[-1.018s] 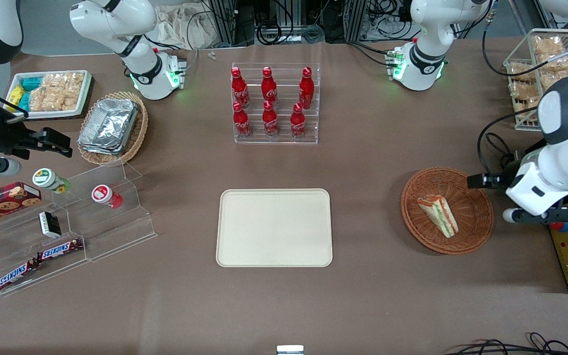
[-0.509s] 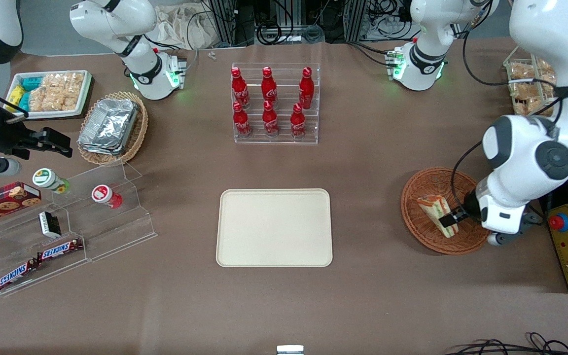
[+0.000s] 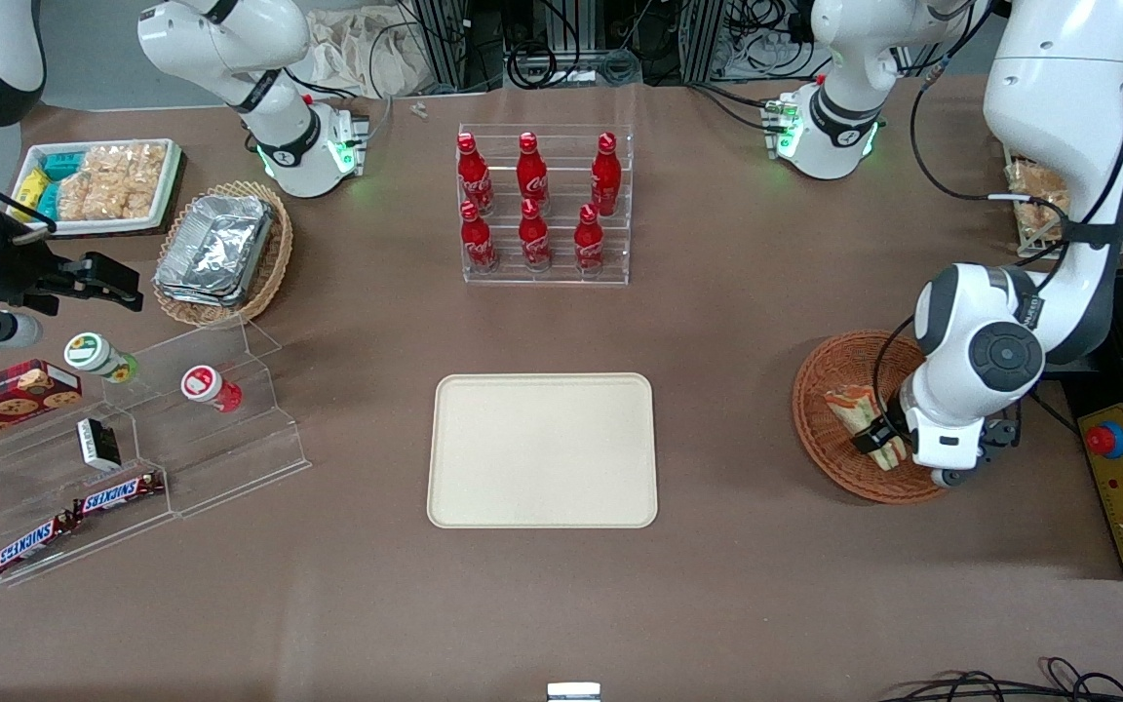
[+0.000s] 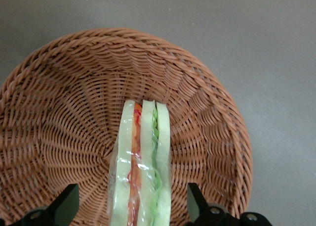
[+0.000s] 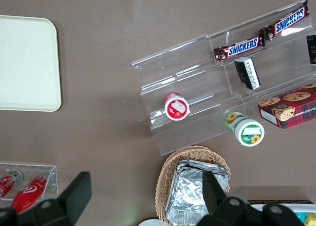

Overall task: Place sandwich from basket to tray
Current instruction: 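Close the left gripper on the sandwich and lift it from the basket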

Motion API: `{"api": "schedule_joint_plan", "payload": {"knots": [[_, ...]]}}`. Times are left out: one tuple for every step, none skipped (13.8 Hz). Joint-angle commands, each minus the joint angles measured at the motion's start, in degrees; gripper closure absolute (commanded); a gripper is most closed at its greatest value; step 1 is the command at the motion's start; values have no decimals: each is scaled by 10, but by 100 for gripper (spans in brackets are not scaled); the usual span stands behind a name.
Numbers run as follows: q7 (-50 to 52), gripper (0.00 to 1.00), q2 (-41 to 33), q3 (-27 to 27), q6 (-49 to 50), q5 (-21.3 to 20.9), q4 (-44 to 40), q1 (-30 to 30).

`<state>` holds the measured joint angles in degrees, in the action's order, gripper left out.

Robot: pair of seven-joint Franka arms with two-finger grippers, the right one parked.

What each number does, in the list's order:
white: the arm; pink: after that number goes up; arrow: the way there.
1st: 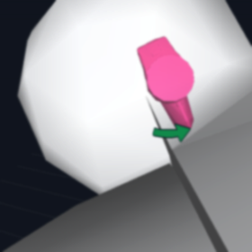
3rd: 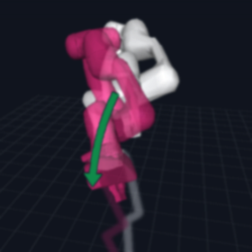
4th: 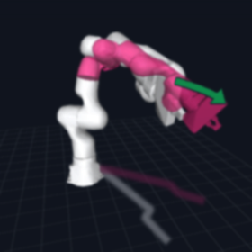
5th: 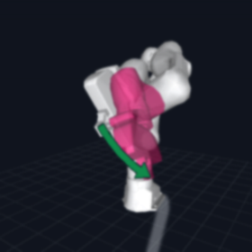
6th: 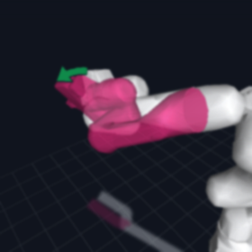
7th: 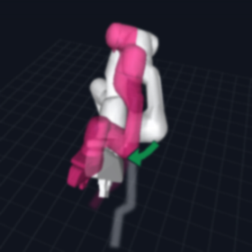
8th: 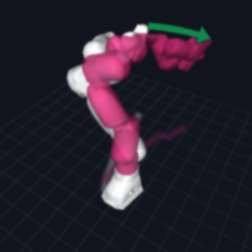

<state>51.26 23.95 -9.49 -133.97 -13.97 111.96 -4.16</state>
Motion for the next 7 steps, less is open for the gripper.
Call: {"api": "schedule_joint_plan", "payload": {"knots": [[33, 2, 4, 0, -30, -18, 18, -4], [37, 5, 9, 0, -31, -18, 19, -5], [41, 6, 12, 0, -32, -18, 23, -5], [45, 11, 15, 0, -36, -18, 27, -5], [48, 14, 15, 0, -36, -18, 29, -5], [48, 30, 14, 0, -32, -18, 29, -5], [47, 61, 12, 0, -28, -18, 29, -5]]}}
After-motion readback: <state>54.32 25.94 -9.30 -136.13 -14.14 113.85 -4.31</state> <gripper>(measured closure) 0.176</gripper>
